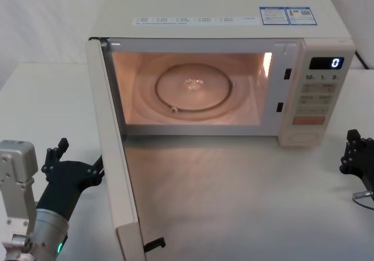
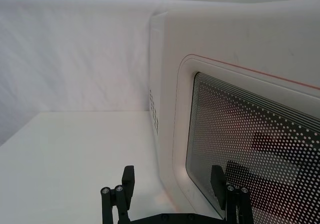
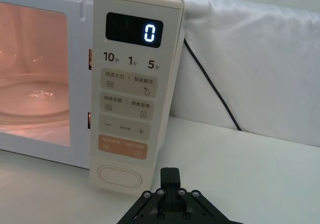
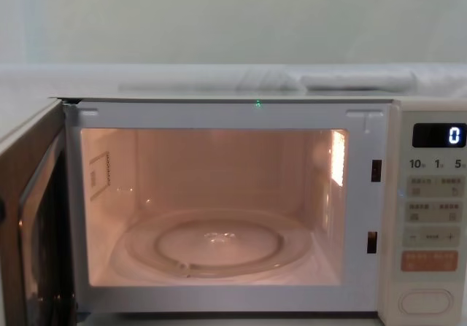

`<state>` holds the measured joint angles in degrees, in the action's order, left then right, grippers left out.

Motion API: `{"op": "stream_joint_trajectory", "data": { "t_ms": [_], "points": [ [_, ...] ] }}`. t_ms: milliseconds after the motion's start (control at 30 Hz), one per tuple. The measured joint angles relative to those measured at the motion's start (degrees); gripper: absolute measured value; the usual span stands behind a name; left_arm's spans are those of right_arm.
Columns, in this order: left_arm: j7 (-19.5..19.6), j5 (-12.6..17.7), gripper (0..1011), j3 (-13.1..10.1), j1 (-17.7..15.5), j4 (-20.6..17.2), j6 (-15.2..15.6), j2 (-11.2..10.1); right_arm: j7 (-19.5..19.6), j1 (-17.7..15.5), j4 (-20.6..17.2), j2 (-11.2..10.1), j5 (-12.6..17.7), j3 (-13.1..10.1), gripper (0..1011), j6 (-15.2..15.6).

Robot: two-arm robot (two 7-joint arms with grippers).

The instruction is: Press the button to open the microwave door with one hand; close the microwave door with the other hand.

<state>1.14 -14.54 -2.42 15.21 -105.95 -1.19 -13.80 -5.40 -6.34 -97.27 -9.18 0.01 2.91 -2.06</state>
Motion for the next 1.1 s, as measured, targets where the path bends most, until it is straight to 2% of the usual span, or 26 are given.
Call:
{"op": "stream_joint_trajectory", "data": {
  "t_ms": [233, 333, 567, 600, 633, 900, 933, 967, 1033, 1067, 1100],
  "points": [
    [0.0, 0.0, 1001, 0.0, 0.0, 0.0, 0.0, 0.0, 0.0, 0.1, 0.1, 0.0, 0.0, 0.1, 2, 0.0],
    [0.0, 0.0, 1001, 0.0, 0.0, 0.0, 0.0, 0.0, 0.0, 0.1, 0.1, 0.0, 0.0, 0.1, 49, -0.1],
    [0.0, 0.0, 1001, 0.0, 0.0, 0.0, 0.0, 0.0, 0.0, 0.1, 0.1, 0.0, 0.0, 0.2, 230, -0.1],
    [0.0, 0.0, 1001, 0.0, 0.0, 0.0, 0.0, 0.0, 0.0, 0.1, 0.1, 0.0, 0.0, 0.2, 292, -0.1],
    [0.0, 0.0, 1001, 0.0, 0.0, 0.0, 0.0, 0.0, 0.0, 0.1, 0.1, 0.0, 0.0, 0.2, 292, -0.1],
    [0.0, 0.0, 1001, 0.0, 0.0, 0.0, 0.0, 0.0, 0.0, 0.1, 0.1, 0.0, 0.0, 0.2, 567, -0.1],
    [0.0, 0.0, 1001, 0.0, 0.0, 0.0, 0.0, 0.0, 0.0, 0.1, 0.1, 0.0, 0.0, 0.2, 567, -0.1],
    [0.0, 0.0, 1001, 0.0, 0.0, 0.0, 0.0, 0.0, 0.0, 0.1, 0.1, 0.0, 0.0, 0.2, 638, -0.1],
    [0.0, 0.0, 1001, 0.0, 0.0, 0.0, 0.0, 0.0, -0.1, 0.1, 0.1, 0.0, 0.0, 0.2, 700, -0.1],
    [0.0, 0.0, 1001, 0.0, 0.0, 0.0, 0.0, 0.0, -0.1, 0.1, 0.1, 0.0, 0.0, 0.2, 700, -0.1],
    [0.0, 0.0, 1001, 0.0, 0.0, 0.0, 0.0, 0.0, -0.1, 0.1, 0.1, 0.0, 0.0, 0.2, 759, -0.1]
  ]
}}
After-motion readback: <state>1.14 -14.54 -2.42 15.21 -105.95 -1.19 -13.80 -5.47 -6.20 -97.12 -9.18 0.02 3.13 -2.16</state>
